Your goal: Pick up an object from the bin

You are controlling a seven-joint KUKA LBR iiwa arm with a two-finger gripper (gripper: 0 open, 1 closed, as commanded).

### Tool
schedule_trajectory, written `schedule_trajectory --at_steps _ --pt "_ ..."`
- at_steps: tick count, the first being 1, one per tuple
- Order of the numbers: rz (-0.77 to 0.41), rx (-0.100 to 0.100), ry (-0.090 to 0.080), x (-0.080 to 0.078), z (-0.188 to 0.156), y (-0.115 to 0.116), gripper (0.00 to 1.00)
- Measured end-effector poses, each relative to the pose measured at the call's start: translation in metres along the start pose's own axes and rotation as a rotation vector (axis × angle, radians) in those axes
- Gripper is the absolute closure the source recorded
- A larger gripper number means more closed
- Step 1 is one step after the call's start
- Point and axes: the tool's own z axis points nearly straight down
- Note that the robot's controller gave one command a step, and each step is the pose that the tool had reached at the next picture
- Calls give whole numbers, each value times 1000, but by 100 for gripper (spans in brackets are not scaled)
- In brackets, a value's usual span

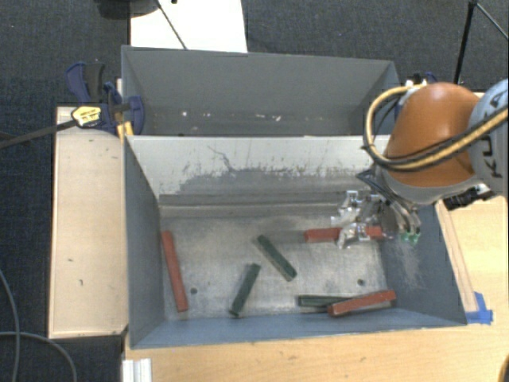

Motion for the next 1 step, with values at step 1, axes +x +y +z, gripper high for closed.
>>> schedule_trajectory --at_steps 1 --pt "-69 -1 -2 2 6 -11 100"
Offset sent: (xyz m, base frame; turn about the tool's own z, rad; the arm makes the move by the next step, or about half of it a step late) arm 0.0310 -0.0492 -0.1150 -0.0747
